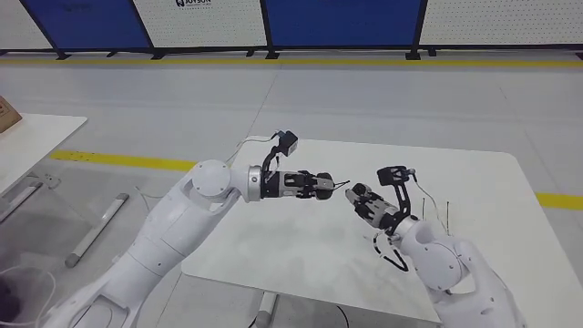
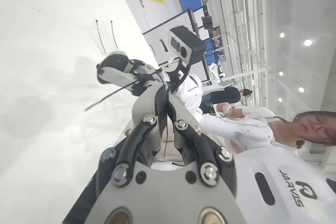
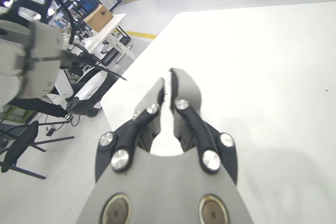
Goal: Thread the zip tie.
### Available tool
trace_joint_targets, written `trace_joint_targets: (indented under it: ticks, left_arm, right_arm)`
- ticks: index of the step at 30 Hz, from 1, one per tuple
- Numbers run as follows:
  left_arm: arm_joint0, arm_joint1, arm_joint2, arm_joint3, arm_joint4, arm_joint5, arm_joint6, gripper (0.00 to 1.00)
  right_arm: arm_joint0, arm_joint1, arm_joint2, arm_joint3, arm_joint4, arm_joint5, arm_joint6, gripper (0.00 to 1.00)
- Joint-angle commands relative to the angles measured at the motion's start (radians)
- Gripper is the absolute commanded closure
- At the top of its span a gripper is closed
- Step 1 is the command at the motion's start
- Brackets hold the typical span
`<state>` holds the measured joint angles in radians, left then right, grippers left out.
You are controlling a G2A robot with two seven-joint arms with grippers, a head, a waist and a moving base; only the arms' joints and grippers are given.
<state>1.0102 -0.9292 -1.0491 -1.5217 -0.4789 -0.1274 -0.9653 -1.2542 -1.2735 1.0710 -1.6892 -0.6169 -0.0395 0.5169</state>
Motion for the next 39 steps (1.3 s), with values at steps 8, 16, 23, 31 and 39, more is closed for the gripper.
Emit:
trace_joint_targets:
  ticks: [8,16,23,31,39]
  left_arm:
    - [0.001,0.0,-0.019,0.055,-0.016,-0.004,0.02,1.0]
    - [0.038,0.0,-0.033,0.117,-0.075,-0.022,0.032,1.0]
    - [0.044,0.001,-0.037,0.118,-0.081,-0.025,0.029,1.0]
    - [0.044,0.001,-0.037,0.118,-0.081,-0.025,0.029,1.0]
    - [0.044,0.001,-0.037,0.118,-0.081,-0.025,0.029,1.0]
  right_arm:
    - [-0.196,0.028,0.25,-0.145,0.207,-0.096,-0.157,0.0]
    - [-0.328,0.044,0.476,-0.202,0.387,-0.192,-0.264,0.0]
    - [-0.328,0.044,0.476,-0.202,0.387,-0.192,-0.264,0.0]
    - [-0.328,0.044,0.476,-0.202,0.387,-0.192,-0.264,0.0]
    - [-0.328,0.044,0.476,-0.202,0.387,-0.192,-0.264,0.0]
